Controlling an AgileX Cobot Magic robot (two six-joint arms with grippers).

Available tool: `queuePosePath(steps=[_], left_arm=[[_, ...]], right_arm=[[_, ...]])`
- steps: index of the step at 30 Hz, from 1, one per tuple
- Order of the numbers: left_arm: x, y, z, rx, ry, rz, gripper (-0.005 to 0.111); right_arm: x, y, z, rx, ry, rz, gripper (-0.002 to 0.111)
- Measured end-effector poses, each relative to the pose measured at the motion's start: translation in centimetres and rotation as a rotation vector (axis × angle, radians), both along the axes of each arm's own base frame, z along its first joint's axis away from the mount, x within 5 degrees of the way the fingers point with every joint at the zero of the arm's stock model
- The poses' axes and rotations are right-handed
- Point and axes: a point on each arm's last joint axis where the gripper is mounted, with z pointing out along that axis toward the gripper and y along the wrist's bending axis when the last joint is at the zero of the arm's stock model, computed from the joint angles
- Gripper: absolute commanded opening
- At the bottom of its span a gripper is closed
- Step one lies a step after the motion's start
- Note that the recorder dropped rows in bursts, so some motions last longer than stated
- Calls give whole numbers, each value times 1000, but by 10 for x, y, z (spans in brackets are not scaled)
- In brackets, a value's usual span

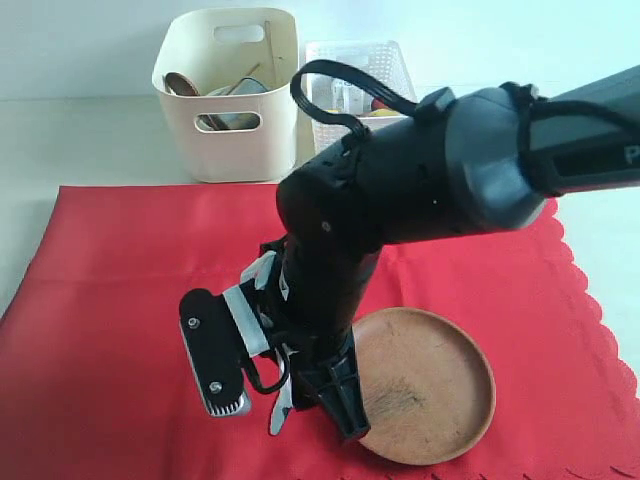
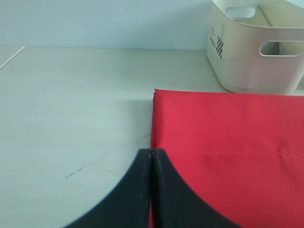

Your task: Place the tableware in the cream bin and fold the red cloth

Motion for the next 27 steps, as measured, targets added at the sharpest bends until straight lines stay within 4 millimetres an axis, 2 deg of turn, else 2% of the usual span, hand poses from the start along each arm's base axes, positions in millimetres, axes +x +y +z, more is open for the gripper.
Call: queuePosePath(steps=[11, 14, 23, 24, 27], left_arm=[[0, 0, 0, 0, 0, 0, 0], [0, 0, 0, 0, 0, 0, 0], [0, 0, 0, 0, 0, 0, 0], [0, 0, 0, 0, 0, 0, 0], [0, 0, 0, 0, 0, 0, 0]], right_arm=[[5, 5, -24, -16, -24, 63, 53], [6, 5, -27, -25, -25, 74, 45], [12, 11, -30, 31, -86, 83, 3], [13, 12, -30, 44, -99, 85, 0], [16, 16, -30, 79, -133, 87, 0]])
